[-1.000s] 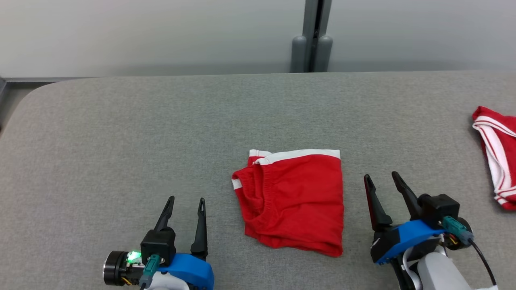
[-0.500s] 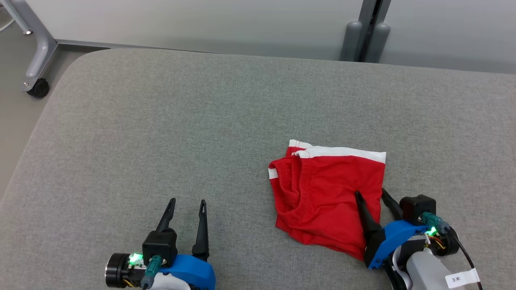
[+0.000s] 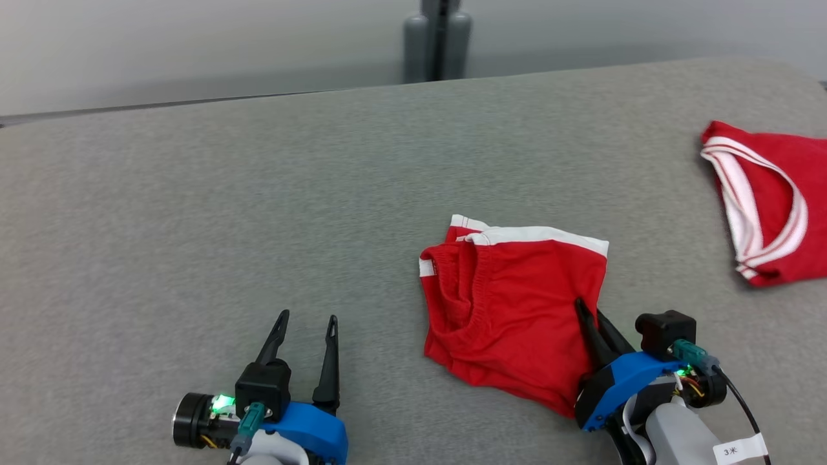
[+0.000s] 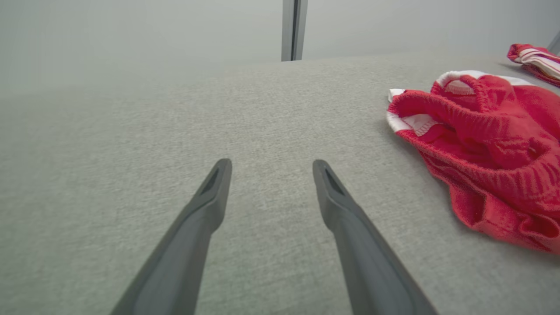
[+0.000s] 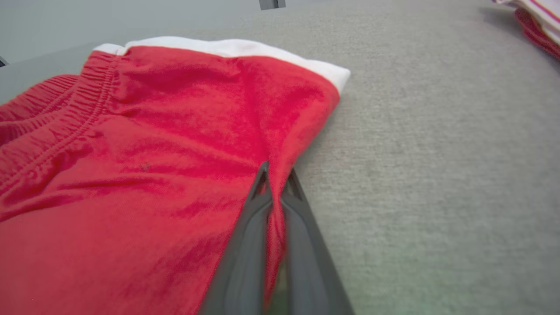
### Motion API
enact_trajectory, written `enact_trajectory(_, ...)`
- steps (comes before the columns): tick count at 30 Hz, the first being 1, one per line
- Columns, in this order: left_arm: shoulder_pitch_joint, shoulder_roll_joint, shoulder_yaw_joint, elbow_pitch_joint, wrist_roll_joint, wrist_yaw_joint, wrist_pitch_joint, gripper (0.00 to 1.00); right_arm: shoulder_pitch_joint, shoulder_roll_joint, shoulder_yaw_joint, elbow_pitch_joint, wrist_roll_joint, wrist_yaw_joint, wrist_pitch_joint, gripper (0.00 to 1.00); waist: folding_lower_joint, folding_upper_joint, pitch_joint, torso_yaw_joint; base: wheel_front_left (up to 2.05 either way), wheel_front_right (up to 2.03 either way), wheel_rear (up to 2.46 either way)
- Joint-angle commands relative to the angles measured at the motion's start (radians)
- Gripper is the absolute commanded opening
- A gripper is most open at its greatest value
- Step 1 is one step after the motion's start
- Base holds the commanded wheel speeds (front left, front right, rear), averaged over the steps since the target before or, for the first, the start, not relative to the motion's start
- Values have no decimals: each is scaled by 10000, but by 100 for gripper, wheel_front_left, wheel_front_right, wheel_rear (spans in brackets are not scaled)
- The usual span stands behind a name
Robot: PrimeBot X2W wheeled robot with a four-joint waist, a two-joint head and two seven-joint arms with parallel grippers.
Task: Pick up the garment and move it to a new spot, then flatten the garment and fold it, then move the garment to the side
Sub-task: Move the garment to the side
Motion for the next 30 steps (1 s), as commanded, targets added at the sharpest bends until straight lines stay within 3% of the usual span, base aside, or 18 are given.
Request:
enact_trajectory(1,-210,-8,-83,21,39,-61,-24,100,221,-73,2,-48,40,-16,27,0,-1,0,-461,-882,0,0,0)
enact_trajectory(8,-627,-3,-694,181,26,-351,-22,100,479,-63,51,-261,159,-11,18,0,-1,0,-371,-2446,0,0,0)
enact_trajectory(14,-830,3,-1056,306,-74,-419,-22,100,583,-55,101,-402,291,-11,17,0,-1,0,-236,-3129,0,0,0)
enact_trajectory(24,-1028,5,-1239,520,-103,-418,-23,100,-57,-344,-11,-646,-153,-11,16,0,-1,0,117,-3017,0,0,0)
enact_trajectory(30,-938,2,-1111,617,-31,-341,-23,100,-1038,-991,307,-802,-420,-11,16,0,-1,0,339,-2658,0,0,0)
